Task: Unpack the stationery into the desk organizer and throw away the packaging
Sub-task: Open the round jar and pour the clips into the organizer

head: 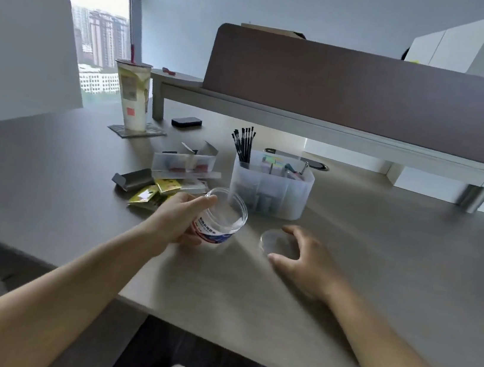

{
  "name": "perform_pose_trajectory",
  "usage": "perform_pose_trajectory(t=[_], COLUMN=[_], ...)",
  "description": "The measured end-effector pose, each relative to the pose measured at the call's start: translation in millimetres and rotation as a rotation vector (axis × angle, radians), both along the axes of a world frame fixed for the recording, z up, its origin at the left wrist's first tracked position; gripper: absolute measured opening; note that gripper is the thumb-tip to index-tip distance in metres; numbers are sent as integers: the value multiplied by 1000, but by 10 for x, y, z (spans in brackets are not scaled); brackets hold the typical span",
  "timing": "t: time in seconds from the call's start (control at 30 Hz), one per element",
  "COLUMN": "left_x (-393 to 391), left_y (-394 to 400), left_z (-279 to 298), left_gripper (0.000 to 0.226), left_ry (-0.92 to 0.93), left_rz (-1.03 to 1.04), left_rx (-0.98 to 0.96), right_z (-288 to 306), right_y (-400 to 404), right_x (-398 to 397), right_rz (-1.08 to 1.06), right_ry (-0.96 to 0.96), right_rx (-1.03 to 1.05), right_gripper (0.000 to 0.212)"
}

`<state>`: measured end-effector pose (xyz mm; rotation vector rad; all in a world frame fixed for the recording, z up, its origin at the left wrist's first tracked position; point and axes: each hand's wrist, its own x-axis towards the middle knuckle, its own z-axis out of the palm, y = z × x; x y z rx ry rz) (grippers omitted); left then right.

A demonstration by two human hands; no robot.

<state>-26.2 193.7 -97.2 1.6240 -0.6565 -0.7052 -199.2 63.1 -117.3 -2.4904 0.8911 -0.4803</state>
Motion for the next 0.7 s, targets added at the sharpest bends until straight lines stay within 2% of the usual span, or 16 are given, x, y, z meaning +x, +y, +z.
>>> perform_pose_trajectory(t=[0.07,0.2,0.33,0.43,0.6,0.7], left_x=[99,280,490,657,934,1065], left_y=[153,485,830,1104,1764,2305], left_z=[13,56,135,191,135,47], left_gripper=[32,15,17,14,27,28], left_ry=[27,50,67,74,88,129], left_rz=[19,70,152,220,440,597], left_rx=[-18,-74,-139,-215,-283,-308], right_z=[5,-8,68,209,349,352], right_y=[102,269,468,716,1291,1720], right_x=[171,468,693,967,1576,1907], right_rz=[49,79,94,185,364,496], right_ry=[21,24,-169,-281,-317,-292], right_rx=[0,-24,-14,25,51,90], right_gripper=[66,64,64,63,58,64])
